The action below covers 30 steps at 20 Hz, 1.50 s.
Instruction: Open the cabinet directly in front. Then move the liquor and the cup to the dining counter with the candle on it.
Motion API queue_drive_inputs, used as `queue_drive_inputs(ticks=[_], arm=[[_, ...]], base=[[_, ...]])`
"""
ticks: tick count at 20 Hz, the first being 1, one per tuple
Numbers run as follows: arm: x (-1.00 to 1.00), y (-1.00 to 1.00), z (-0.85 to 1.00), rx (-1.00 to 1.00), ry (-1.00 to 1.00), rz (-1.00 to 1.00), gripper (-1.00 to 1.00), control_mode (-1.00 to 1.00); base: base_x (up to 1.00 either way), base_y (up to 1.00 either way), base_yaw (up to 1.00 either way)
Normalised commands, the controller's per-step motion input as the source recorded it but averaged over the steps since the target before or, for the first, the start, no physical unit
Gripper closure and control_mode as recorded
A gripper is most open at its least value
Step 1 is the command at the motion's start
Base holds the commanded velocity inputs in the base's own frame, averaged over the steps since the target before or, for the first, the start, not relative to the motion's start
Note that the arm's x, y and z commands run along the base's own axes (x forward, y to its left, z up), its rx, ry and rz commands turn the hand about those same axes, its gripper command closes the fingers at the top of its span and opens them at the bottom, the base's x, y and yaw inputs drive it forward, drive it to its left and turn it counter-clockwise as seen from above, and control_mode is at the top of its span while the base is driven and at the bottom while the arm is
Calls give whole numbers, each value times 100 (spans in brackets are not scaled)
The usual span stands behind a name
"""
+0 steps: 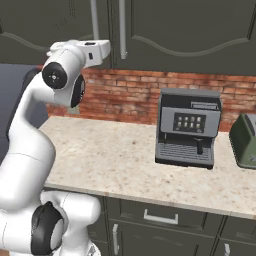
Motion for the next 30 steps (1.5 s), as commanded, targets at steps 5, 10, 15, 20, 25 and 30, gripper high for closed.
queue_drive_inputs(ticks=[5,10,15,20,25,30], arm=[[68,0,0,0,8,0,-100,-100],[78,0,0,0,2,0,-100,-100],[89,0,0,0,0,0,-100,-100],[93,0,-1,0,1,0,-100,-100],[43,0,-1,0,1,0,100,-100],[0,0,0,0,0,0,100,-100]], base=[[0,0,0],[0,0,0],[0,0,0],[0,0,0],[0,0,0],[0,0,0]])
